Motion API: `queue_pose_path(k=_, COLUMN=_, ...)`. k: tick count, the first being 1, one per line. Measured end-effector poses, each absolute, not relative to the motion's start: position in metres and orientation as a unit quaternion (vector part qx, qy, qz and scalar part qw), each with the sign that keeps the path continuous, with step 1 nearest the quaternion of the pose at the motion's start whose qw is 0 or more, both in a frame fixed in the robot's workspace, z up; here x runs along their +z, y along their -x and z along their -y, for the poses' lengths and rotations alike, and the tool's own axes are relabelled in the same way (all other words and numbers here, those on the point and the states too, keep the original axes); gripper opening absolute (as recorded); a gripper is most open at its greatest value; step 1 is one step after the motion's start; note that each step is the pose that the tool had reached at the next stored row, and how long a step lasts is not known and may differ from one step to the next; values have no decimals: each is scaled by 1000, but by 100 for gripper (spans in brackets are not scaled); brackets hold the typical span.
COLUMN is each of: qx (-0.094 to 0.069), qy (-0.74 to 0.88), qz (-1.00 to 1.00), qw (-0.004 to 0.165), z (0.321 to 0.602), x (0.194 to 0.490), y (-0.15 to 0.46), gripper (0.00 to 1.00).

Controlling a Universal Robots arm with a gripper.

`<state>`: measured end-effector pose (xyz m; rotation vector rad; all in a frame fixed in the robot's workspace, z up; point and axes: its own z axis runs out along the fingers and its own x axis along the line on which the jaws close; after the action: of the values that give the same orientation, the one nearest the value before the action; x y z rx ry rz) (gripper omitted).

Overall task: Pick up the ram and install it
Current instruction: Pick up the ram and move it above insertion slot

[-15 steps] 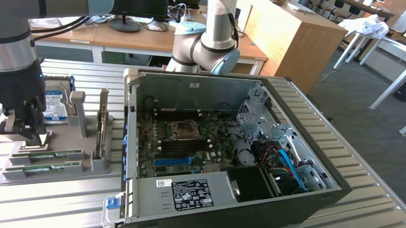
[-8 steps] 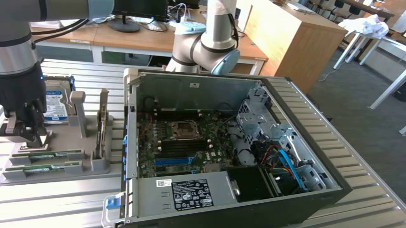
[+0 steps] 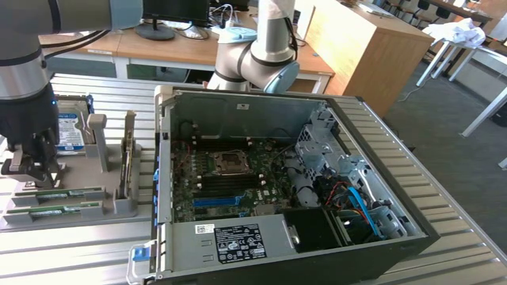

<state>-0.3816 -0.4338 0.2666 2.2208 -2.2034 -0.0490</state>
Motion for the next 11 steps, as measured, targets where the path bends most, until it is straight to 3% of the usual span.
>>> queue_pose_path(k=11, qx=-16, qy=-710, qz=704, qw=6, z=434, x=254, y=382, gripper=36)
